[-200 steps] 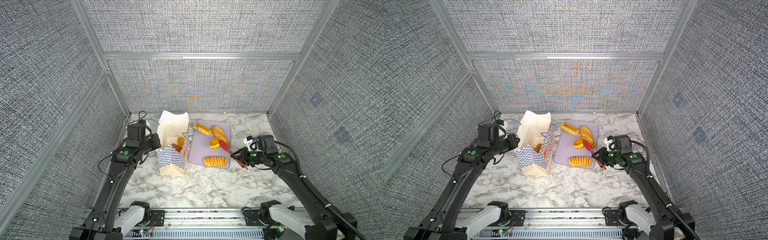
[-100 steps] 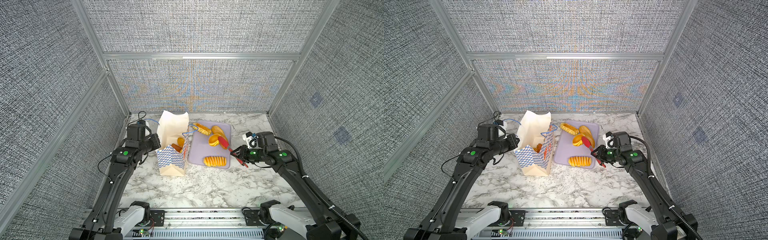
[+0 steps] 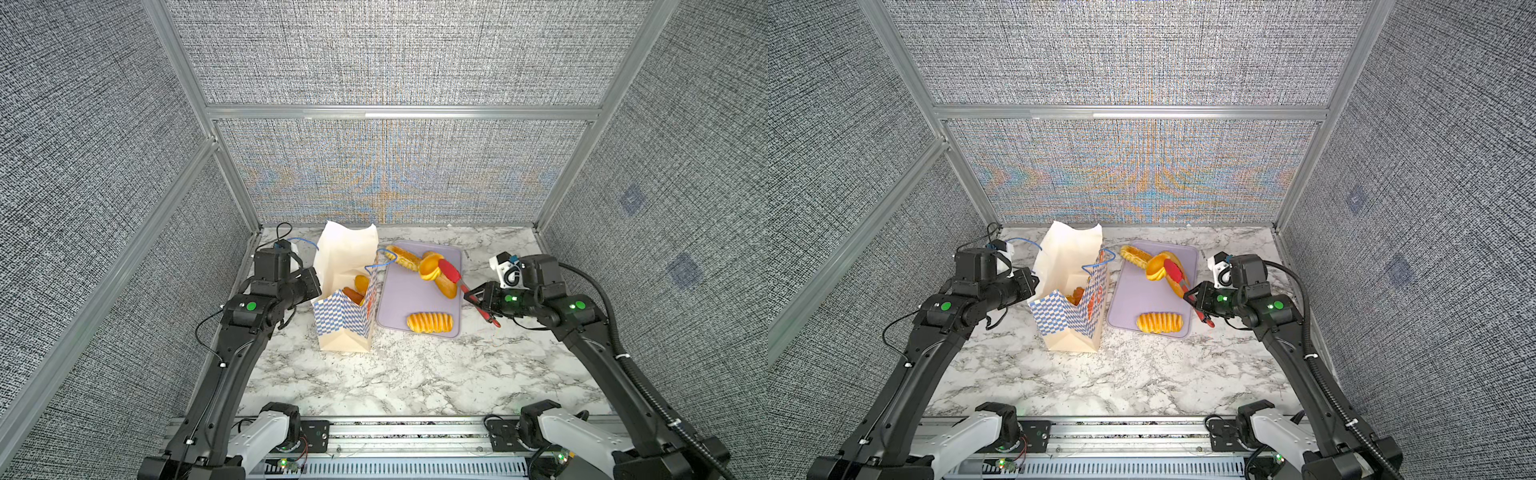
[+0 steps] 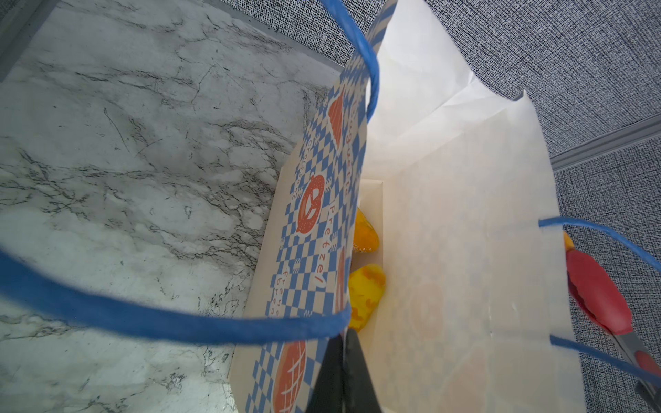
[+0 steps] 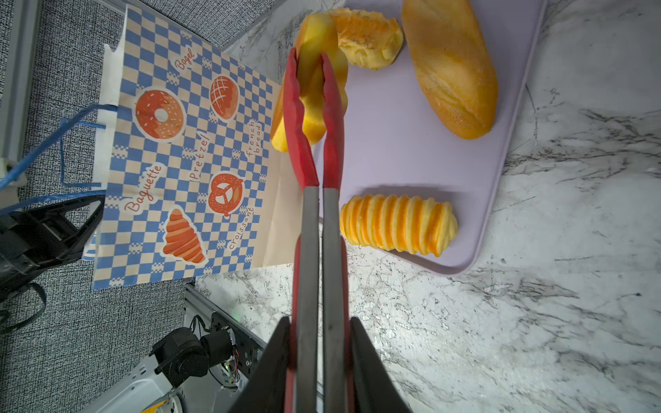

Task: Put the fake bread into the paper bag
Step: 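Lift the yellow scalloped tart with the tongs up off the tray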

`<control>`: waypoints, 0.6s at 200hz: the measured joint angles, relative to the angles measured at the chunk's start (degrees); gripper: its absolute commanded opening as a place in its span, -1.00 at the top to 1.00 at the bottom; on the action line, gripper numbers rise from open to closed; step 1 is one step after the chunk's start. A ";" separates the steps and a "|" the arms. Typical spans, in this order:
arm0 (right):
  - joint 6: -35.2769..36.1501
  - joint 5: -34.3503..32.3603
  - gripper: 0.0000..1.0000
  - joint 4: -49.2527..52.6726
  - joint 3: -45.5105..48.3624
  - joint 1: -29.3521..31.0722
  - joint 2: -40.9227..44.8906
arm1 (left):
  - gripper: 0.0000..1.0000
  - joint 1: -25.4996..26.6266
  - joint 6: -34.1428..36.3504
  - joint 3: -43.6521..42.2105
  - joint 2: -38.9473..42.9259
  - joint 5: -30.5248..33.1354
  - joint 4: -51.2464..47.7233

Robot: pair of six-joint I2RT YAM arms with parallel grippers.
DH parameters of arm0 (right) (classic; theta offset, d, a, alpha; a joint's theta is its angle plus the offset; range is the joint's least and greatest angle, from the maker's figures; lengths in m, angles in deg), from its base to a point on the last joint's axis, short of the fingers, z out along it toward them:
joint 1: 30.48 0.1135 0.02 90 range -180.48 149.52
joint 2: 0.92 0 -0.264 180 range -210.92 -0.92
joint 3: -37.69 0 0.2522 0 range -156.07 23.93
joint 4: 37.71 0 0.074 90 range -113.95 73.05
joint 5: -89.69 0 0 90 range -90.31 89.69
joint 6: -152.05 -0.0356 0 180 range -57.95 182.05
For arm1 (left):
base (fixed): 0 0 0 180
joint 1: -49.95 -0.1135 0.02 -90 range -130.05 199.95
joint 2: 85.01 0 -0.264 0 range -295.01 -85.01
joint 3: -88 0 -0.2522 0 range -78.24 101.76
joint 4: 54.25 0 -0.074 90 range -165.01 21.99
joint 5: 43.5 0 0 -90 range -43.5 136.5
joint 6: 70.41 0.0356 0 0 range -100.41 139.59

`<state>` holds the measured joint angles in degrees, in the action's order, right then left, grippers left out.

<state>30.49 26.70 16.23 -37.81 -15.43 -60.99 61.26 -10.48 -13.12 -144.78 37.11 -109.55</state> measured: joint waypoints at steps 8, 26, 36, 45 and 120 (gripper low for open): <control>0.17 -0.04 0.46 0.24 -0.68 0.02 0.09 | 0.95 0.00 -0.02 0.00 0.00 0.00 -0.02; 0.55 -0.04 0.46 0.44 -1.99 0.09 0.20 | 0.95 0.00 -0.17 0.00 0.07 0.00 -0.09; 0.76 -0.11 0.47 0.57 -2.93 0.26 0.20 | 0.95 0.00 -0.17 0.00 0.09 0.00 -0.13; 1.05 -0.09 0.46 0.68 -3.82 0.50 0.20 | 0.95 0.00 -0.17 0.00 0.15 0.00 -0.13; 2.93 0.09 0.49 0.22 -13.11 2.93 -2.21 | 0.96 0.00 -0.39 -0.02 0.31 0.00 -0.15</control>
<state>33.42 26.78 16.45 -50.92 -12.50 -63.20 61.26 -10.87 -13.14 -144.47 37.11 -109.71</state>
